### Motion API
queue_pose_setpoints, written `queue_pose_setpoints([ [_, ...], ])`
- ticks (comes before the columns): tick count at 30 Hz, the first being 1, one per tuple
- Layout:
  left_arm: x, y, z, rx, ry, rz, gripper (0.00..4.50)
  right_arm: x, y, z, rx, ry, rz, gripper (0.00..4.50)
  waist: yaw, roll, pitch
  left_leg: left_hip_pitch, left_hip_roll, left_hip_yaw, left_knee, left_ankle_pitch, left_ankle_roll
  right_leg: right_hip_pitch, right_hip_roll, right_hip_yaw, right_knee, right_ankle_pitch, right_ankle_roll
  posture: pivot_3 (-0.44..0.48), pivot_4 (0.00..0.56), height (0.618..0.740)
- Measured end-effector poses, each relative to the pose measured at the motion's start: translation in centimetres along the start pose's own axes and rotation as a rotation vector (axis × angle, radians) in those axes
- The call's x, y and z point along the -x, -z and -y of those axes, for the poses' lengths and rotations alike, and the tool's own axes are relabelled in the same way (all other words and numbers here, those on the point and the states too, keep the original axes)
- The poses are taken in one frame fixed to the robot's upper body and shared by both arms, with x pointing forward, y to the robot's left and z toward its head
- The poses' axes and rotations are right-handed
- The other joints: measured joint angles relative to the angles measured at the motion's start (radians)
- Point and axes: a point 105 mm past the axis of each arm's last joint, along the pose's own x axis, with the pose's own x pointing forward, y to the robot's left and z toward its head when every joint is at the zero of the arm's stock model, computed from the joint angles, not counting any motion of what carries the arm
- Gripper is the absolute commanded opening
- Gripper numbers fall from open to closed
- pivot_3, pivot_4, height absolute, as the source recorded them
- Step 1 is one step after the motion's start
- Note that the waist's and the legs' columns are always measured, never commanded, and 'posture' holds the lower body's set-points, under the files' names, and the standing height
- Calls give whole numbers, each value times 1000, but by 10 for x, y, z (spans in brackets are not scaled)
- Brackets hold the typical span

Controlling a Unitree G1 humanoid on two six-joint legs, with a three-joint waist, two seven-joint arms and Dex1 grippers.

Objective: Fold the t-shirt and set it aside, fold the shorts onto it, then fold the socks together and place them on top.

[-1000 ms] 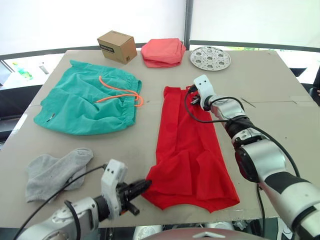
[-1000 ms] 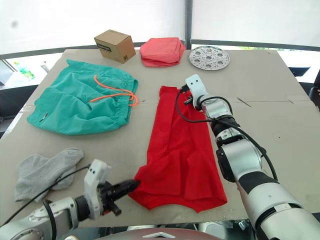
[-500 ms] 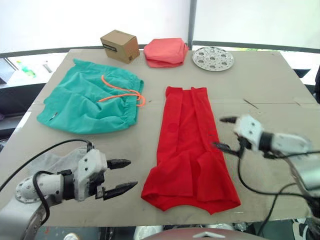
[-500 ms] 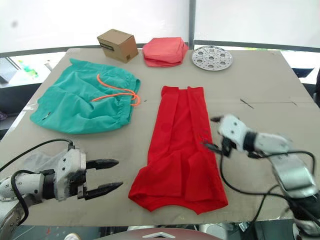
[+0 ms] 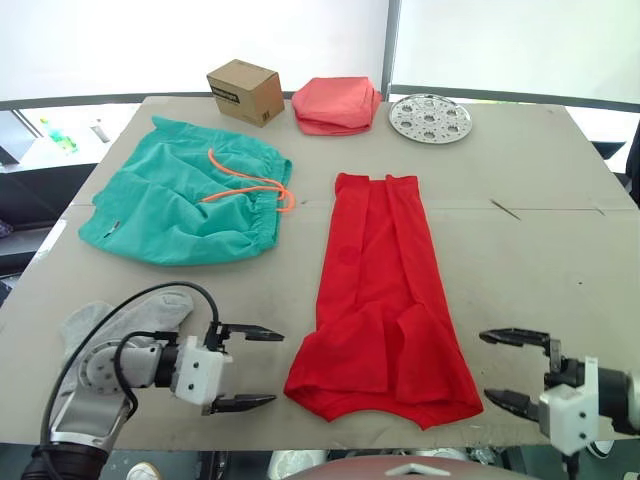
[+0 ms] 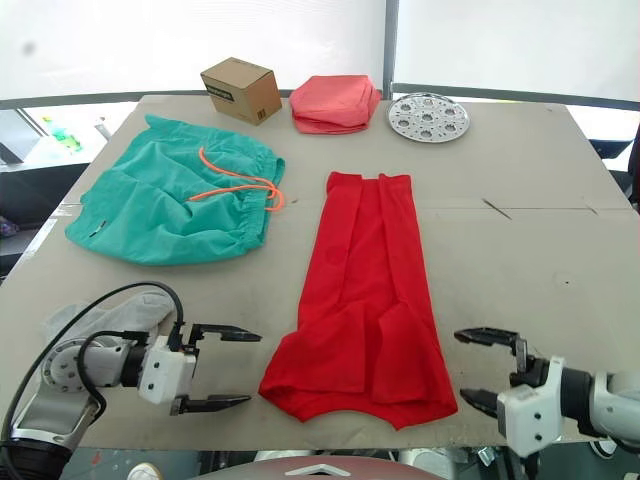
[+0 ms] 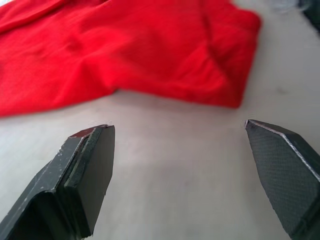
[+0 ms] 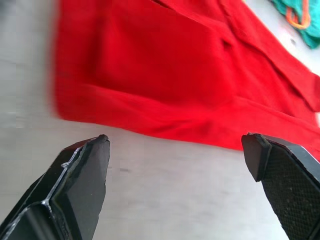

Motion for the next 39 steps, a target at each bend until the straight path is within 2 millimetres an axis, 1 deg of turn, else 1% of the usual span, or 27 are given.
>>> queue_pose_setpoints([
  [2,-3,-1,2,-6,18,11,4423,2,-3,-7,-6,-18,11,4500,0,0,0,2,0,0,0,0,0,0,0,0,0,0,0,0,150,740],
  [8,-8,-6,1,-48,20,32,4423,0,-9,-19,35,-45,28,4500,1,0,0,5,0,1,0,0,0,2,0,2,1,0,0,0,150,740],
  [13,-11,-9,1,-57,0,46,4423,-9,-9,-27,43,-46,27,4500,0,-1,0,5,1,2,0,0,0,2,0,2,1,0,0,0,150,740],
  [19,-12,-9,3,-54,0,46,4423,-16,-9,-25,12,-4,32,4500,0,-3,-1,6,1,3,0,0,0,3,0,4,2,0,0,0,150,740],
  [28,-16,-10,10,-34,11,48,4423,-16,-7,-25,-74,14,5,4500,1,-3,-2,6,1,3,0,0,0,2,0,4,3,0,0,0,150,740],
  [32,-16,-9,10,-18,3,37,4423,-17,-6,-25,-95,11,-7,4500,1,-4,-2,7,1,3,0,0,0,2,0,4,3,0,0,0,150,740],
  [36,-17,-7,8,5,-4,28,4423,-21,-5,-24,-157,10,-17,4500,0,-8,-4,7,2,3,0,0,0,3,2,4,3,0,0,0,150,740],
  [38,-17,-6,7,16,-2,22,4500,-23,-5,-25,-183,3,-17,3919,-1,-9,-5,8,3,3,0,0,0,3,3,4,3,0,0,0,150,740],
  [39,-17,-6,7,19,-2,21,4500,-24,-5,-26,-191,-1,-17,3731,0,-9,-5,8,3,3,0,0,0,3,3,4,3,0,0,0,150,740],
])
